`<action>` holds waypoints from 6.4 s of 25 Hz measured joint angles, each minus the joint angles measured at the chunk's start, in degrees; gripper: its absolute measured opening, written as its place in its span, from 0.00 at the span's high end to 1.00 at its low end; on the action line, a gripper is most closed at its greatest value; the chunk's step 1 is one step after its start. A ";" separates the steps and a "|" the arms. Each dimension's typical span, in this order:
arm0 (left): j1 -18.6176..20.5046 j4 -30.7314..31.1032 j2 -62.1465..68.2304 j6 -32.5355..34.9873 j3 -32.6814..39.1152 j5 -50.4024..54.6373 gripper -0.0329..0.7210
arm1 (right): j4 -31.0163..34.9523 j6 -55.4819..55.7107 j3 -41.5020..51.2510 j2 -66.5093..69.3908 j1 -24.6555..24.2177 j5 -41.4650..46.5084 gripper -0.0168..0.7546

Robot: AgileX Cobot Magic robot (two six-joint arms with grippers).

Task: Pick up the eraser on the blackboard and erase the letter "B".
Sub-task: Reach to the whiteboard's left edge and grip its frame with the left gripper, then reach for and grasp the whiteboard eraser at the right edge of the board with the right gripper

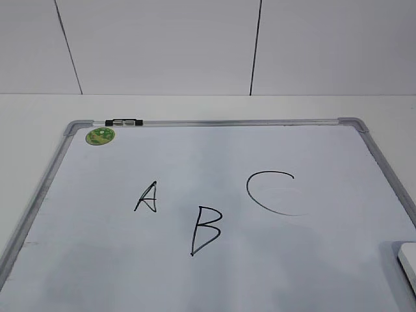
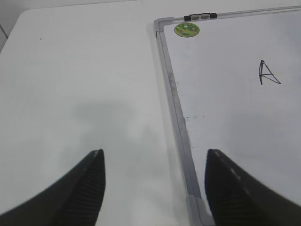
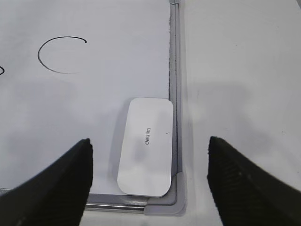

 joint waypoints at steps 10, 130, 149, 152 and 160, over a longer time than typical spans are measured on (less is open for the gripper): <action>0.00 0.00 0.00 0.00 0.00 0.00 0.30 | 0.00 0.00 0.00 0.00 0.00 0.00 0.21; 0.00 -12.29 98.89 3.87 -27.38 -21.45 0.34 | 0.52 -2.62 -10.80 51.10 0.00 0.57 0.21; 0.00 -12.41 102.81 4.66 -27.88 -23.15 0.39 | 0.52 -2.62 -10.80 51.10 0.00 0.22 0.21; 0.00 -12.41 102.81 4.80 -27.88 -23.15 0.49 | 0.52 -2.62 -10.80 51.10 0.00 0.22 0.21; 0.00 -12.91 102.81 4.94 -27.88 -23.15 0.68 | 0.52 -2.62 -10.80 51.10 0.00 0.22 0.21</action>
